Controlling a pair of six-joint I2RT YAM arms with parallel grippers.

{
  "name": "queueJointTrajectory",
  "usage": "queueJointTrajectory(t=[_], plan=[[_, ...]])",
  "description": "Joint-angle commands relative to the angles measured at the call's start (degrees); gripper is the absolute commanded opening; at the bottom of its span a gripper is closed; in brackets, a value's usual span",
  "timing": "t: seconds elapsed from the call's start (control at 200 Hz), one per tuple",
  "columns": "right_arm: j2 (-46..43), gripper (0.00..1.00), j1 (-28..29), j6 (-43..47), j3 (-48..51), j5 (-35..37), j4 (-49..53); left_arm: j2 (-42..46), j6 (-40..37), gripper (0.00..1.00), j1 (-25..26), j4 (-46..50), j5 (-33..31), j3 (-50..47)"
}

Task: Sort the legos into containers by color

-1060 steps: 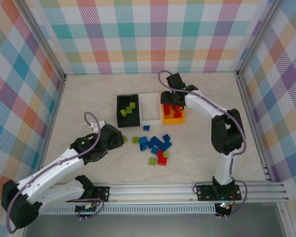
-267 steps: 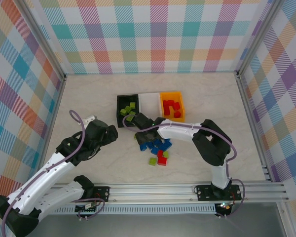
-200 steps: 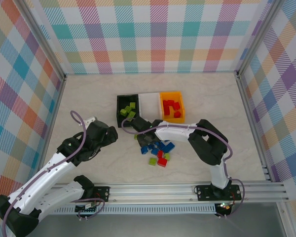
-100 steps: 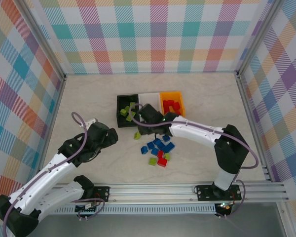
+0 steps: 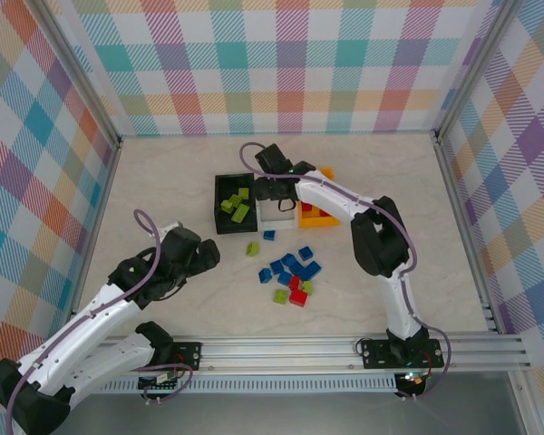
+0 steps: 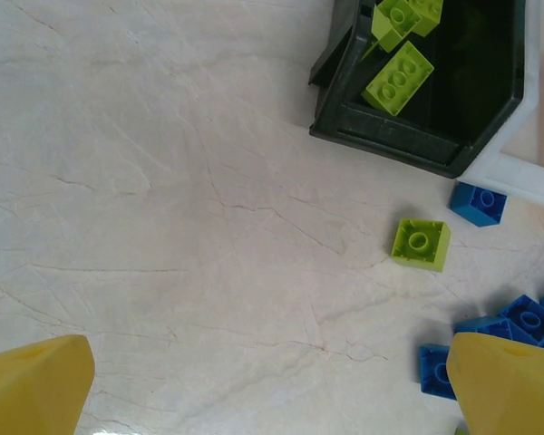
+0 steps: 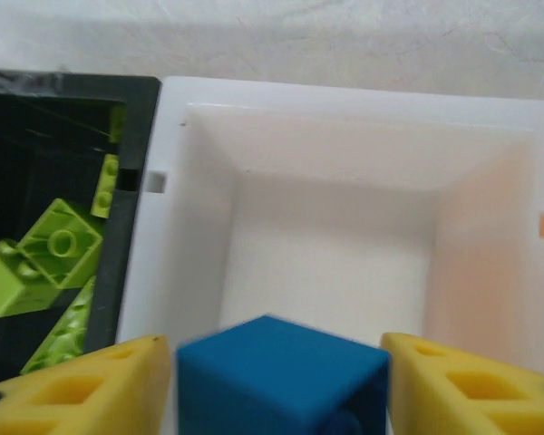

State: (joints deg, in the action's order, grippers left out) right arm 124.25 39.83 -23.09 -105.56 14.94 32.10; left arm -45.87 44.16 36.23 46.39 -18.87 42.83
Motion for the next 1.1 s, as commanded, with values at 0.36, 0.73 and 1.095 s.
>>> queueJointTrajectory(t=[0.36,0.73,1.095], plan=[[-26.1,0.66,4.1,-1.4,27.7,-6.1,-0.3,1.4,0.2,1.00,-0.5,-0.4,-0.2,0.2],[-32.9,0.51,1.2,-5.5,45.2,-2.1,-1.3,0.6,0.2,1.00,-0.6,-1.0,0.4,-0.5],[-26.7,0.58,0.9,-2.4,44.1,-5.6,-3.8,1.7,0.4,1.00,-0.7,0.5,-0.6,-0.3]])
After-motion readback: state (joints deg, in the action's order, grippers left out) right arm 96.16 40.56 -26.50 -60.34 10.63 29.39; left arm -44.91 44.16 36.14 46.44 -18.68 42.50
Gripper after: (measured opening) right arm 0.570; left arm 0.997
